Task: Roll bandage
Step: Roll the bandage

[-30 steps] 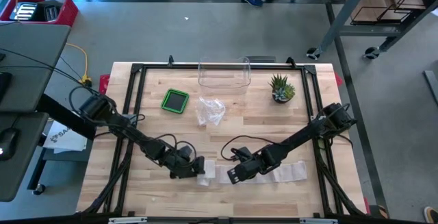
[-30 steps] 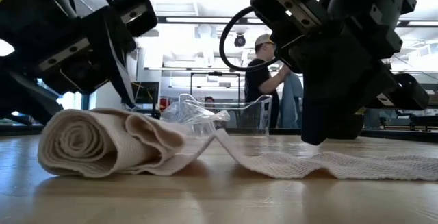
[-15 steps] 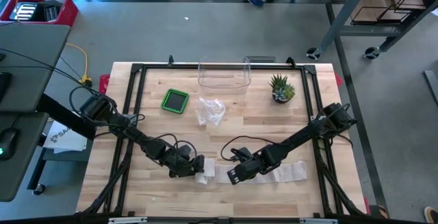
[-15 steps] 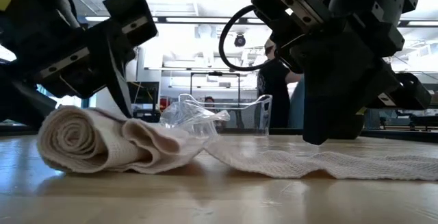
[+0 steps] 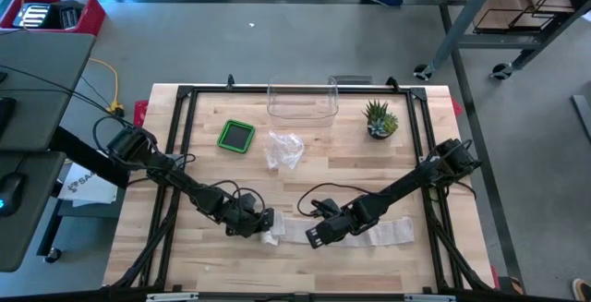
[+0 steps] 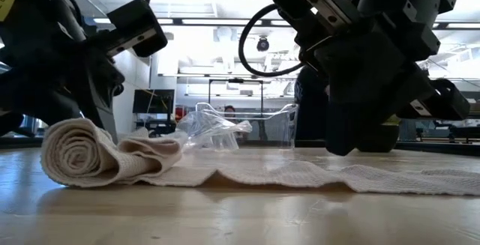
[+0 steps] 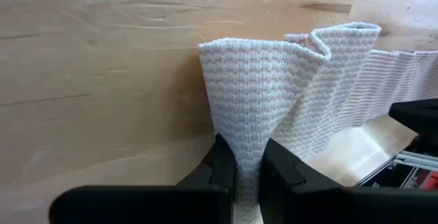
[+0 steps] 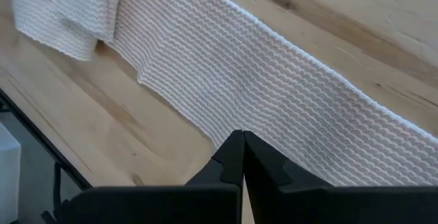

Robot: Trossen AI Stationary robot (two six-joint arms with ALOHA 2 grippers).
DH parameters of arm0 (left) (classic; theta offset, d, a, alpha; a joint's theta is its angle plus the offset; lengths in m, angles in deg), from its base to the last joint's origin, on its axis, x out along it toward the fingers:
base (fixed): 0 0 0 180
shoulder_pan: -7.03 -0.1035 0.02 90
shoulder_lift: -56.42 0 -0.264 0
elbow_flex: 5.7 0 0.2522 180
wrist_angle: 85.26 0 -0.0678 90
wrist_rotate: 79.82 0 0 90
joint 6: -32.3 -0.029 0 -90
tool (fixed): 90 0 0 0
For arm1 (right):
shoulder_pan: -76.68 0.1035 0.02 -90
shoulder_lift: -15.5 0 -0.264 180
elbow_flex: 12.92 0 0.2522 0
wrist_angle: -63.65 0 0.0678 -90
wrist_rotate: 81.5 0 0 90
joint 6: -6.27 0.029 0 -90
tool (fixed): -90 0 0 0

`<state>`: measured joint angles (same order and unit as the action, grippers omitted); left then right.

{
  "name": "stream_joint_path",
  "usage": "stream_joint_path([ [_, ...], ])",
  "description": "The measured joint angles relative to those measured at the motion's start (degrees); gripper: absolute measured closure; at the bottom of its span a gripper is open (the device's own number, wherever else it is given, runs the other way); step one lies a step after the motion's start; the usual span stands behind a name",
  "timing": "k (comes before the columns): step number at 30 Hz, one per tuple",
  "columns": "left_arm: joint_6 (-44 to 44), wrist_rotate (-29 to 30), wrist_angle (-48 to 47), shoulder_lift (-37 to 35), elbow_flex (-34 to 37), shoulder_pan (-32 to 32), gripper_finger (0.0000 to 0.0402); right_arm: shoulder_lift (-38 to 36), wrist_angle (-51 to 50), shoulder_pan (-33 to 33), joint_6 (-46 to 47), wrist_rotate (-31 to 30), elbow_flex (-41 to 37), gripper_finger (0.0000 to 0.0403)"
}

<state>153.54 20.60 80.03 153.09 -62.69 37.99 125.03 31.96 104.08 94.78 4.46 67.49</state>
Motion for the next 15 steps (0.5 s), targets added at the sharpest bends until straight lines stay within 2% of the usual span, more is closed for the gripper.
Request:
stream_joint_path([
  [4, 0.1, 0.0, -0.2, 0.0, 0.0, 0.3, 0.0373, 0.7, 0.4, -0.1, 0.1, -1.9, 0.0, 0.0403],
  [10, 0.5, 0.1, -1.0, -0.2, 0.0, 1.4, 0.0378, 4.8, 4.7, -1.0, 1.0, 1.4, 0.1, 0.0403],
  [15, 1.1, -0.6, -3.4, -1.1, 0.0, 2.8, 0.0378, 5.3, 2.4, -0.9, 1.5, 2.2, 0.3, 0.0403],
])
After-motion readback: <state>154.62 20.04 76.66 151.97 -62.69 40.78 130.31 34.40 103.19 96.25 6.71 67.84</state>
